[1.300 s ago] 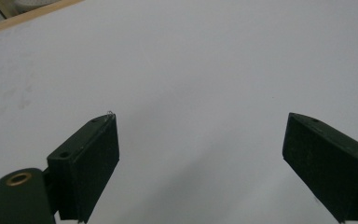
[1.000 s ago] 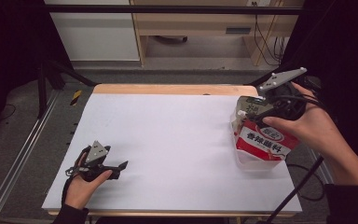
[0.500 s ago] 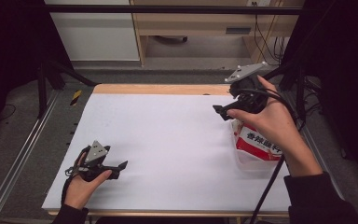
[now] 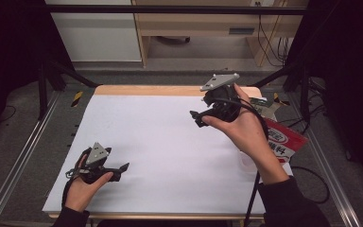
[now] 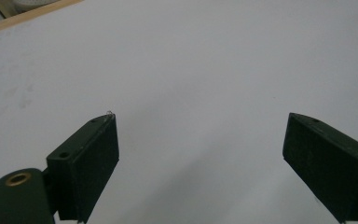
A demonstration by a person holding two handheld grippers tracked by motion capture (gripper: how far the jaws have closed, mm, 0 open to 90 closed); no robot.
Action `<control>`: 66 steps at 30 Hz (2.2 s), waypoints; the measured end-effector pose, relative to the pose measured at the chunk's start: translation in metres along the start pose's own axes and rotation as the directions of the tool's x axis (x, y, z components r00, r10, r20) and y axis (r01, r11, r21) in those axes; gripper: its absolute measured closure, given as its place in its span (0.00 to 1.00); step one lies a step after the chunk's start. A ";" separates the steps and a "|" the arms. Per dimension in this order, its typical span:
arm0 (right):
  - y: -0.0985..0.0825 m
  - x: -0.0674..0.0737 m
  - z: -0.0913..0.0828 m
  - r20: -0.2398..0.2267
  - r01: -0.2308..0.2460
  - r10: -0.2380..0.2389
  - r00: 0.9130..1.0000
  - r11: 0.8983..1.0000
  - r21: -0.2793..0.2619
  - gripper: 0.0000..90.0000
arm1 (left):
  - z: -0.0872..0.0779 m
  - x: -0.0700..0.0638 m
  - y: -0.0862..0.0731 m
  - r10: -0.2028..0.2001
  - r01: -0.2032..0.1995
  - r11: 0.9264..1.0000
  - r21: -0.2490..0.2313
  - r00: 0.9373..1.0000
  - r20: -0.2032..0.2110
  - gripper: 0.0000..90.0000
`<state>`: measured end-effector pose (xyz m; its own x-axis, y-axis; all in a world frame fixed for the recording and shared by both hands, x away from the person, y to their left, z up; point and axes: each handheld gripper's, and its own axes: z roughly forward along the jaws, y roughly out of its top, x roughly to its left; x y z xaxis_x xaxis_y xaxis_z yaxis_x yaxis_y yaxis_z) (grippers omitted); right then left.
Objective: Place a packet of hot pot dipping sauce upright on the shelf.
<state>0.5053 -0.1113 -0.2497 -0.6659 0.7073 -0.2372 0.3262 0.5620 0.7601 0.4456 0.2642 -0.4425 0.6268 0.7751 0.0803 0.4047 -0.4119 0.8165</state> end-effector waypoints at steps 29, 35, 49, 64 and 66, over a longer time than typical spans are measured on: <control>-0.048 0.039 0.057 -0.034 -0.070 0.070 0.997 0.997 0.020 0.10 | 0.000 0.002 0.000 -0.006 0.006 1.000 0.000 1.000 0.000 0.11; -0.063 0.040 0.064 -0.030 -0.088 0.088 0.996 0.996 0.026 0.09 | 0.000 0.002 0.000 -0.011 0.011 1.000 -0.001 1.000 -0.002 0.09; -0.075 0.039 0.083 -0.016 -0.110 0.111 0.994 0.992 0.060 0.08 | 0.001 0.002 -0.001 -0.011 0.011 1.000 0.002 1.000 -0.002 0.09; -0.087 0.051 0.105 -0.004 -0.111 0.112 0.994 0.991 0.078 0.08 | 0.001 0.002 -0.001 -0.009 0.009 1.000 0.004 1.000 -0.001 0.09; -0.090 0.054 0.109 0.015 -0.108 0.107 0.994 0.990 0.095 0.09 | 0.002 0.002 -0.001 -0.010 0.010 1.000 0.003 1.000 0.000 0.09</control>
<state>0.5130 -0.0775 -0.3966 -0.6167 0.7699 -0.1639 0.4586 0.5207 0.7201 0.4478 0.2655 -0.4438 0.6228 0.7791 0.0716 0.4131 -0.4052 0.8155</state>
